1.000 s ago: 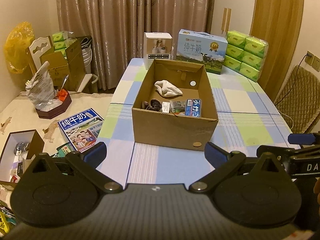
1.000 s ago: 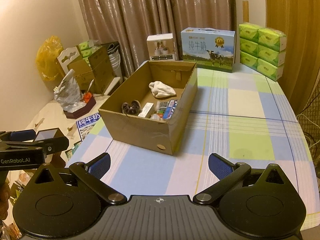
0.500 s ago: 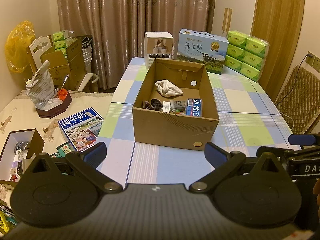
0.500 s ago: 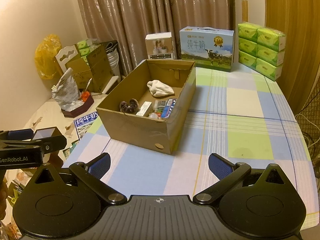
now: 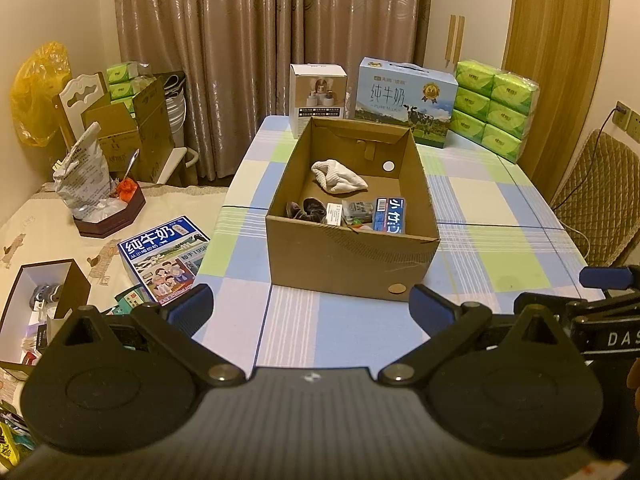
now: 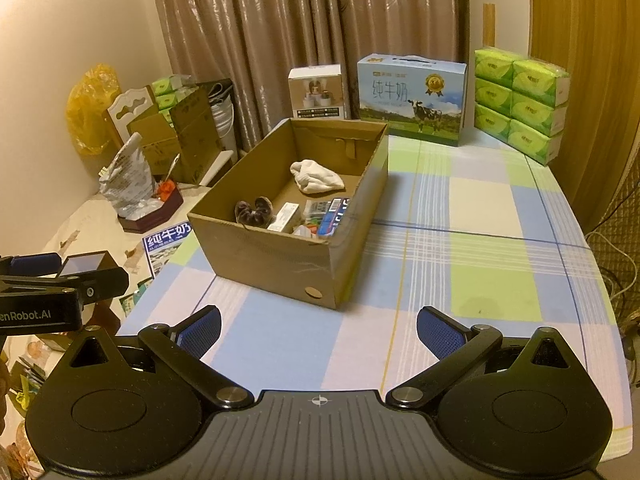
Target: Organize objects
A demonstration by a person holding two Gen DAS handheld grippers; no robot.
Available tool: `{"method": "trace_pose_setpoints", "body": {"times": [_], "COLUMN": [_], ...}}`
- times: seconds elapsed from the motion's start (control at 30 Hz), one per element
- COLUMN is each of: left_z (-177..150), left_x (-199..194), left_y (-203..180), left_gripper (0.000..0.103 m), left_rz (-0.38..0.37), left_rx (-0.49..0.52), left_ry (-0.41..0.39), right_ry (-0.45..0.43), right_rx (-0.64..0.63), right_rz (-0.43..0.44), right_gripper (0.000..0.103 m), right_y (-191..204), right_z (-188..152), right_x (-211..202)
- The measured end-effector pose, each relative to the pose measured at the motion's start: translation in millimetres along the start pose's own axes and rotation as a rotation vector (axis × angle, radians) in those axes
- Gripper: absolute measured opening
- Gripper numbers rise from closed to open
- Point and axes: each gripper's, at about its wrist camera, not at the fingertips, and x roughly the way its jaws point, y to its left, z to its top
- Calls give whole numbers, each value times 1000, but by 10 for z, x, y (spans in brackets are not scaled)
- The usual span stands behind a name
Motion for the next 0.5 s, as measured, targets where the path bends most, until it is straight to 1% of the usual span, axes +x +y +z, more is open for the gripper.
{"method": "trace_pose_setpoints", "body": {"times": [0.5], "left_z": [-18], "left_x": [29], "left_y": [-11], "left_gripper": [102], "left_rz": [-1], "left_rx": [10], "left_ry": [-3], "right_ry": [-4], "right_rx": [-4], "right_rz": [1], "right_gripper": [101], "right_y": [-1], "right_z": [33], "right_x": [-12]}}
